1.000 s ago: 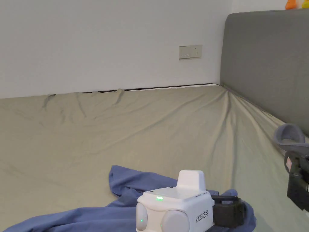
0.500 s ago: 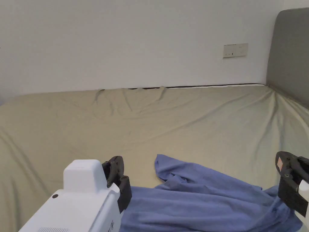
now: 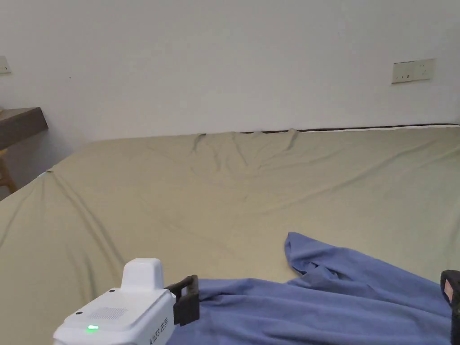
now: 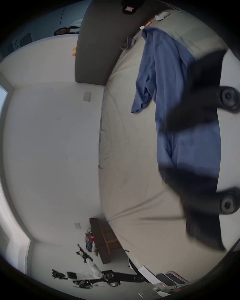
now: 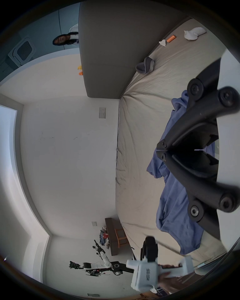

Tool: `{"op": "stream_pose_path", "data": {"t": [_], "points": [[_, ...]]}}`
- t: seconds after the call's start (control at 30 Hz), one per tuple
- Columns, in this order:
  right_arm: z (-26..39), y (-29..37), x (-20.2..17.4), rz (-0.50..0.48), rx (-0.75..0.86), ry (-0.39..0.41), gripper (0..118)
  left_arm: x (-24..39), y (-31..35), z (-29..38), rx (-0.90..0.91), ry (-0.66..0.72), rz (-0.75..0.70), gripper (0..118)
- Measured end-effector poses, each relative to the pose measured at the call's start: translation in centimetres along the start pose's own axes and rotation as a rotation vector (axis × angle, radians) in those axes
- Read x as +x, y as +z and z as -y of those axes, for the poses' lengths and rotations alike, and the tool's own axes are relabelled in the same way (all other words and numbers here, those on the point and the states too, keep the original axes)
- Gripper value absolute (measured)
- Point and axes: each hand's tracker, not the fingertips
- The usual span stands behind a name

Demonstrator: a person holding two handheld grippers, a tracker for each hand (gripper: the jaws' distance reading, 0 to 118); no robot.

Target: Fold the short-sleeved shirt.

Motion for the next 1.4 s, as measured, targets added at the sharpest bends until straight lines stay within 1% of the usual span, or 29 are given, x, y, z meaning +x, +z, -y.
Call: {"op": "stream_pose_path", "data": {"t": [0.03,0.07,0.1,0.13,0.23,0.27,0.3,0.5,0.53,0.57,0.6,0.63,0.67,0.7,0.73,0.77,0.8,0.87,0.9,0.93,0.97,1.0,1.07,1.1,1.13,1.2,1.33,1.37,1.4], "points": [[0.1,-0.5,0.2,0.002,-0.013,-0.007,0,-0.6,-2.4,-0.4,-0.055,-0.005,-0.003,79],[0.3,-0.9,0.4,0.004,-0.016,-0.007,0,-0.8,-4.6,-0.7,-0.127,-0.035,-0.039,112],[0.3,-1.3,0.6,0.007,-0.018,-0.008,0,-1.1,-5.7,-0.8,-0.111,-0.061,-0.046,110],[0.4,-1.8,0.8,0.012,-0.028,-0.012,0,0.8,-5.2,-0.8,-0.133,-0.099,-0.05,106],[0.9,-3.4,1.4,0.012,-0.054,-0.026,0,2.6,-7.4,-0.3,-0.258,-0.231,-0.069,106],[1.1,-3.9,1.6,0.013,-0.06,-0.03,0,1.6,-9.8,0.6,-0.29,-0.239,-0.057,106],[1.3,-4.4,1.7,0.015,-0.068,-0.032,0,1.7,-10.5,0.9,-0.307,-0.231,-0.052,106],[2.3,-6.8,1.6,0.022,-0.125,-0.005,0,2.5,-12.7,1.2,-0.34,-0.231,-0.038,106],[2.3,-7.0,1.6,0.019,-0.127,-0.005,0,1.3,-14.1,1.6,-0.347,-0.194,-0.017,103],[2.3,-7.1,1.7,0.012,-0.129,-0.006,0,0.8,-14.5,1.5,-0.329,-0.183,-0.017,94],[2.3,-7.2,1.6,0.006,-0.128,-0.006,0,0.4,-14.7,1.3,-0.296,-0.163,-0.001,70],[2.2,-7.3,1.6,0.003,-0.127,-0.008,0,0.1,-15.1,1.2,-0.287,-0.157,0.018,49],[2.1,-7.4,1.6,0.003,-0.127,-0.008,0,1.0,-15.3,1.5,-0.29,-0.18,0.003,28],[2.1,-7.6,1.6,0.004,-0.125,-0.007,0,1.5,-15.7,1.6,-0.297,-0.173,0.037,1],[2.0,-7.6,1.5,0.006,-0.124,-0.008,0,1.9,-15.8,1.5,-0.291,-0.166,0.075,1],[1.9,-7.5,1.6,0.006,-0.126,-0.01,0,2.4,-15.7,1.5,-0.291,-0.169,0.047,1],[1.7,-7.4,1.9,0.006,-0.128,-0.015,0,3.6,-14.7,1.4,-0.265,-0.206,-0.018,1],[1.4,-7.1,2.4,0.007,-0.134,-0.031,0,4.1,-13.2,1.5,-0.24,-0.236,0.047,1],[1.3,-6.9,2.9,0.006,-0.139,-0.038,6,4.2,-12.6,1.3,-0.234,-0.218,0.062,1],[1.3,-6.8,3.4,0.011,-0.148,-0.052,6,3.9,-12.3,0.9,-0.24,-0.185,0.075,1],[1.2,-6.8,4.0,0.02,-0.16,-0.07,11,3.7,-12.3,0.9,-0.246,-0.161,0.104,1],[1.0,-6.7,4.7,0.032,-0.182,-0.091,35,3.5,-12.5,1.1,-0.256,-0.15,0.107,1],[0.8,-6.6,6.2,0.038,-0.22,-0.09,94,3.4,-13.2,1.6,-0.302,-0.142,0.068,1],[0.7,-6.5,7.1,0.05,-0.242,-0.083,117,3.4,-13.8,2.2,-0.316,-0.141,0.066,1],[0.4,-6.0,8.0,0.061,-0.241,-0.072,118,3.4,-14.2,2.8,-0.339,-0.132,0.05,1],[0.1,-5.8,10.0,0.075,-0.269,-0.032,118,3.9,-14.0,3.2,-0.292,-0.14,0.042,0],[0.8,-6.8,14.3,0.034,-0.443,0.035,118,5.1,-13.6,2.6,-0.315,-0.179,0.021,0],[1.2,-7.3,15.1,0.043,-0.486,0.035,118,5.3,-13.4,2.6,-0.318,-0.176,0.02,0],[1.6,-7.9,15.9,0.083,-0.544,0.034,118,5.3,-13.4,2.6,-0.322,-0.163,0.018,0]]}}
